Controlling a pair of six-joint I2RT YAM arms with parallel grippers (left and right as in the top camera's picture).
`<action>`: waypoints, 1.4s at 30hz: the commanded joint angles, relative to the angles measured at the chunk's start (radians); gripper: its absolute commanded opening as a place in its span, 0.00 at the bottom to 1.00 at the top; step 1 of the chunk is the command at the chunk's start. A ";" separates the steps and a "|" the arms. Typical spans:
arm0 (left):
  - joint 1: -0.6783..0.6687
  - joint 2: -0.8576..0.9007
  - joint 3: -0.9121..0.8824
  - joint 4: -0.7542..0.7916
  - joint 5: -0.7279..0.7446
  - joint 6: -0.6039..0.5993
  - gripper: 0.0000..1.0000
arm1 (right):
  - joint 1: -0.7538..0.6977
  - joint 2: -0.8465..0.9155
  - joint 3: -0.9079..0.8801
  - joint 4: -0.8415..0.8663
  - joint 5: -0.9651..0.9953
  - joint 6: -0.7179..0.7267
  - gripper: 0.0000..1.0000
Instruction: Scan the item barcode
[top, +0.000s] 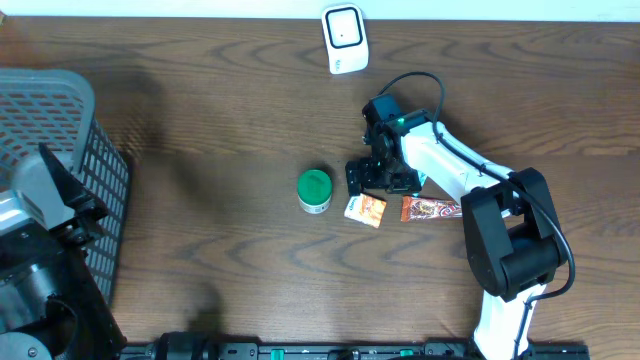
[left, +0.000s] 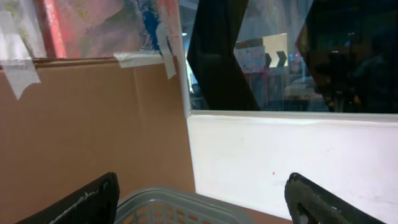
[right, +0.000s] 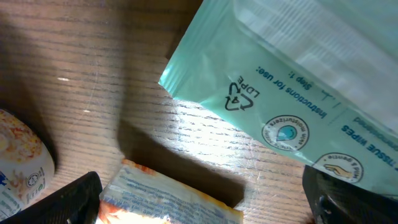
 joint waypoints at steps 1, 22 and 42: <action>0.005 -0.008 -0.011 0.005 0.039 -0.016 0.85 | 0.014 0.046 -0.016 -0.013 -0.010 0.097 0.99; 0.005 0.040 -0.011 0.002 0.039 0.067 0.85 | 0.045 0.046 0.068 -0.207 0.018 0.361 0.99; 0.005 0.040 -0.011 0.001 0.039 0.066 0.85 | 0.171 0.046 -0.032 -0.102 0.174 0.447 0.99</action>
